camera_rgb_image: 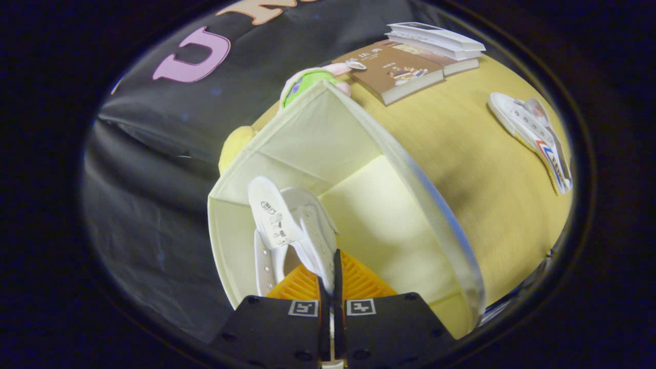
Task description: Open the storage box then place both shoes into the box .Put the left shoe in first, then the right shoe, with the right side of both shoes facing outward in a uniform manner.
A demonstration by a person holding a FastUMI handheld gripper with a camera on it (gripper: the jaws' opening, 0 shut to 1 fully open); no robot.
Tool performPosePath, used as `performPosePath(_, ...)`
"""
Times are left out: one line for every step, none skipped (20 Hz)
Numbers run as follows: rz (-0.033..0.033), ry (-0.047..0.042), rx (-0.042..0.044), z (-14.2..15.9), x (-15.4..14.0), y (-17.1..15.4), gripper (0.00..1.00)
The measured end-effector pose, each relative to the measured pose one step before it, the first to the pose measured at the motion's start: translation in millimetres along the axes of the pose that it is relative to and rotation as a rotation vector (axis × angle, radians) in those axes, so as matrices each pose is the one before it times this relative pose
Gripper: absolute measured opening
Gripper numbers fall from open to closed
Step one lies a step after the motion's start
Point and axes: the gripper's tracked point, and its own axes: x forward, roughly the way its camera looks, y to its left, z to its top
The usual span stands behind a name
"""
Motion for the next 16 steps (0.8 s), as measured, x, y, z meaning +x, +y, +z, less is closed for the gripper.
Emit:
performPosePath(-0.00742,0.02195,-0.01657,-3.22,2.57,-2.92,0.08)
performPosePath(-0.00347,0.02997,-0.01604,-5.94,0.31,-2.31,0.09)
performPosePath(0.00274,0.02843,-0.01599,-5.29,-0.35,-0.86,0.09)
performPosePath(0.014,-0.01209,-0.00089,5.43,-7.06,1.27,0.11)
performPosePath(0.02119,0.01084,0.00157,-3.84,6.24,3.04,0.13)
performPosePath(0.01848,0.02802,-0.01223,-4.35,-1.32,1.83,0.21)
performPosePath(0.03378,0.0308,-0.0063,-4.1,-4.41,4.39,0.29)
performPosePath(0.06616,0.02808,0.00027,-4.12,-4.89,11.07,0.36)
performPosePath(0.05273,0.00166,-0.00429,-0.4,-5.95,10.06,0.36)
performPosePath(0.05734,0.00284,0.00533,0.84,-8.5,10.83,0.46)
performPosePath(0.03833,0.0104,0.00283,-1.1,-10.02,7.41,0.57)
performPosePath(0.02816,0.00542,-0.00534,-1.58,-6.41,5.91,0.68)
performPosePath(0.0166,0.00871,-0.00703,-2.35,-8.33,4.25,0.79)
performPosePath(0.01459,0.00939,-0.01781,-2.74,-8.06,2.6,0.9)
performPosePath(0.00762,0.01757,-0.03247,-3.14,-7.5,2.06,1.0)
performPosePath(0.01327,0.02491,-0.04554,-5.15,-8.29,1.89,1.0)
